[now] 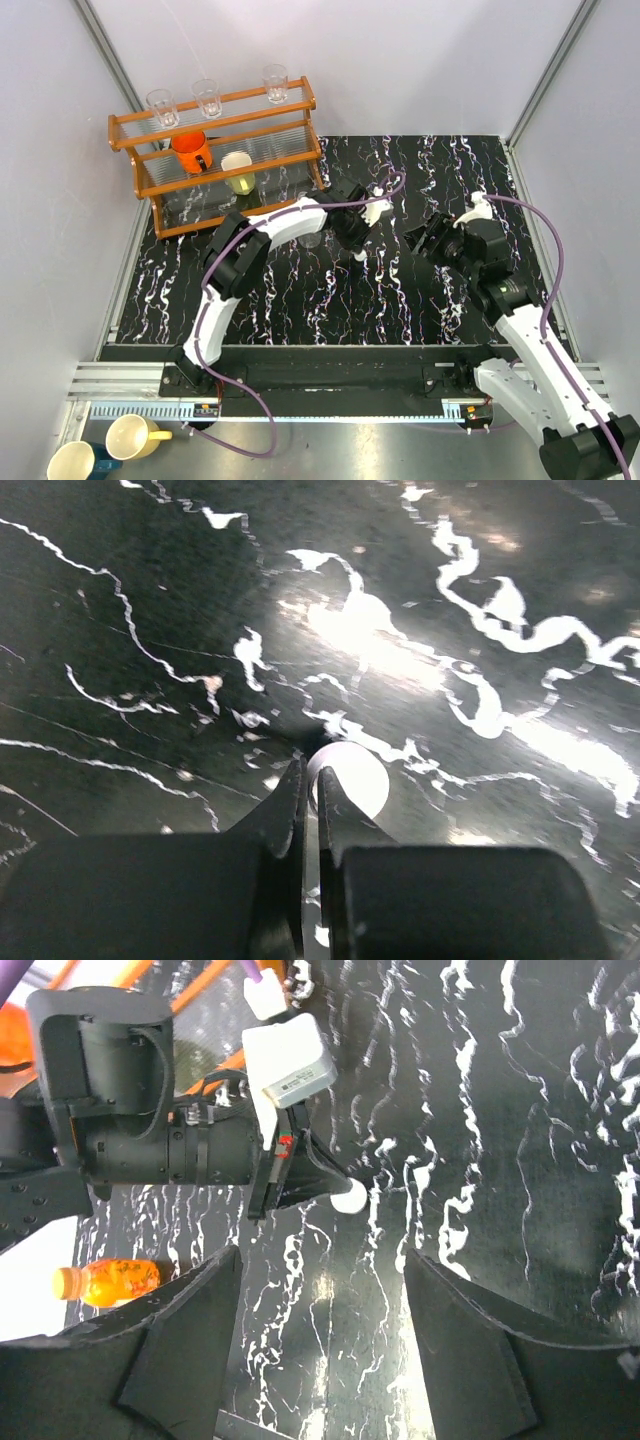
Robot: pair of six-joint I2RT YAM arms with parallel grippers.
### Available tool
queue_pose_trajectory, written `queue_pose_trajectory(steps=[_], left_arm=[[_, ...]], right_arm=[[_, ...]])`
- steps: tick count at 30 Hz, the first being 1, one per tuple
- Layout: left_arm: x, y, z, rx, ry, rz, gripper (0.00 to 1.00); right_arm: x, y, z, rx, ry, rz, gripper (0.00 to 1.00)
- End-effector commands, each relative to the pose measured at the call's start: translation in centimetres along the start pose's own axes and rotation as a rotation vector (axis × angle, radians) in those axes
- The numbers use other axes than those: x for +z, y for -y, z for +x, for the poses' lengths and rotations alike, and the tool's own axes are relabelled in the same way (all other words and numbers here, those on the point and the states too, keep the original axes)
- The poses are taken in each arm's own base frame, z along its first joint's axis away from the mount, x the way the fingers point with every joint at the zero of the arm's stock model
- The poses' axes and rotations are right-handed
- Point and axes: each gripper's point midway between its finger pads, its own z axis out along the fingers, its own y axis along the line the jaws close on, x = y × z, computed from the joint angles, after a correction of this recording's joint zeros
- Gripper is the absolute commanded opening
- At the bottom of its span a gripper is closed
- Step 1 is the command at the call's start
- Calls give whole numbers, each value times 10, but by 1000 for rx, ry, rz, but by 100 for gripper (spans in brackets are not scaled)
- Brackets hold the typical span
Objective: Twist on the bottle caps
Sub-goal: Pick up the bottle cap from the center of the board.
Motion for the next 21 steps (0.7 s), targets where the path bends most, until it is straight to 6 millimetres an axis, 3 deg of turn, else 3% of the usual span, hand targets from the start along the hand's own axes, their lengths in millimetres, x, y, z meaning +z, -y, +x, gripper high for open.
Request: queue_pose_trajectory(steps=[1, 3, 4, 5, 7, 8, 9, 11, 12, 14, 15, 19, 20, 21], left_arm=[[-89, 48, -74, 3, 196, 96, 0], [-130, 65, -103, 3, 280, 128, 0], [-163, 84, -116, 18, 330, 178, 0], [-183, 93, -125, 26, 368, 200, 0], [-243, 115, -149, 42, 484, 256, 0], [-262, 121, -155, 36, 519, 284, 0], [-287, 122, -162, -16, 563, 316, 0], [-330, 141, -170, -18, 641, 462, 0], [-346, 137, -171, -138, 645, 522, 0], [-368, 148, -170, -132, 679, 655, 0], [-378, 148, -168, -225, 658, 716, 0], [-395, 164, -154, -205, 669, 834, 0], [-385, 161, -147, -247, 650, 846, 0], [-388, 165, -145, -292, 633, 872, 0]], right_arm=[[-27, -48, -26, -198, 115, -261, 76], [-44, -71, -37, -292, 200, -391, 78], [-59, -80, -34, -370, 239, -477, 78], [-74, -97, -49, -410, 346, -554, 79], [-92, -106, -50, -481, 446, -637, 80], [-105, -117, -59, -515, 521, -690, 80], [-112, -123, -60, -537, 542, -724, 81], [-121, -141, -56, -638, 546, -827, 80], [-125, -147, -56, -672, 550, -863, 79], [-131, -162, -61, -749, 573, -925, 79], [-134, -167, -65, -772, 591, -936, 79], [-149, -190, -85, -853, 675, -992, 76], [-153, -195, -88, -873, 697, -1012, 76], [-156, -201, -89, -883, 699, -1031, 75]])
